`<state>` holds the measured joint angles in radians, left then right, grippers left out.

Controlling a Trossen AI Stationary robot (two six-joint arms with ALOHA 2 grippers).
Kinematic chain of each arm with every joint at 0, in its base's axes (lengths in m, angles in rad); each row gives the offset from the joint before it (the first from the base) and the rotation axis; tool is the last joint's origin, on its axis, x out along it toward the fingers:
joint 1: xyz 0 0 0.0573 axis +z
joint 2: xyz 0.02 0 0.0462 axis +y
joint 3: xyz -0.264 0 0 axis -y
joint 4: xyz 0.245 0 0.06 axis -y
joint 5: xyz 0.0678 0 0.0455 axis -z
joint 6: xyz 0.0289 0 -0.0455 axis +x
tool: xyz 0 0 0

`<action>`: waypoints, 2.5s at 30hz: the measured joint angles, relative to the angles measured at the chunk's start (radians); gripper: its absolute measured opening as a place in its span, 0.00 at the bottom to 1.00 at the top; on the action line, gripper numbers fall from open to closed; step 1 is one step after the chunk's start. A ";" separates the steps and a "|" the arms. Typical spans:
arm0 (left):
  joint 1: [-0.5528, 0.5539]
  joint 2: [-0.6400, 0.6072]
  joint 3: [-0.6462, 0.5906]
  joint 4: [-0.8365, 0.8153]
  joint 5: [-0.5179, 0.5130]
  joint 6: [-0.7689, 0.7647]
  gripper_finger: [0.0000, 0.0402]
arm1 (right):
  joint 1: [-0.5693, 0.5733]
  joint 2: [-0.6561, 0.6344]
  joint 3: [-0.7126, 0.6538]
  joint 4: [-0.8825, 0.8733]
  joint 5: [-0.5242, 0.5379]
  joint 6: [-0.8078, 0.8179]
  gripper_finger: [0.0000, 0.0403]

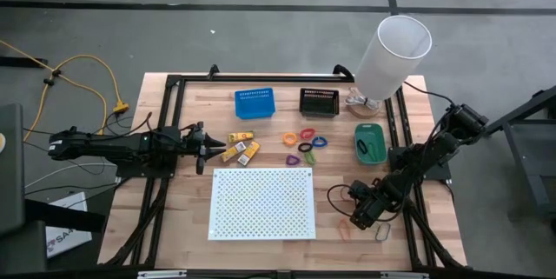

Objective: Pick & Place Office Desk Supplies
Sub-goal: Put the red rubber band into the green bin

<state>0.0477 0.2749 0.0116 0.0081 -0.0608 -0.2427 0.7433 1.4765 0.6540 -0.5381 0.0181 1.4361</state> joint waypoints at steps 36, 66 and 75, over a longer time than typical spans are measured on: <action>0.000 0.000 0.000 0.000 0.000 0.000 0.24 | 0.000 -0.044 0.081 -0.134 0.006 -0.024 0.01; 0.000 0.000 0.000 0.000 0.000 0.000 0.24 | -0.023 -0.296 0.081 -0.391 0.453 -0.059 0.01; 0.000 0.000 0.000 0.000 0.000 0.000 0.24 | -0.123 -0.369 0.081 -0.469 0.575 -0.171 0.01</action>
<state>0.0475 0.2745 0.0116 0.0079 -0.0608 -0.2428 0.6199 1.1078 0.7353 -1.0066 0.5928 1.2652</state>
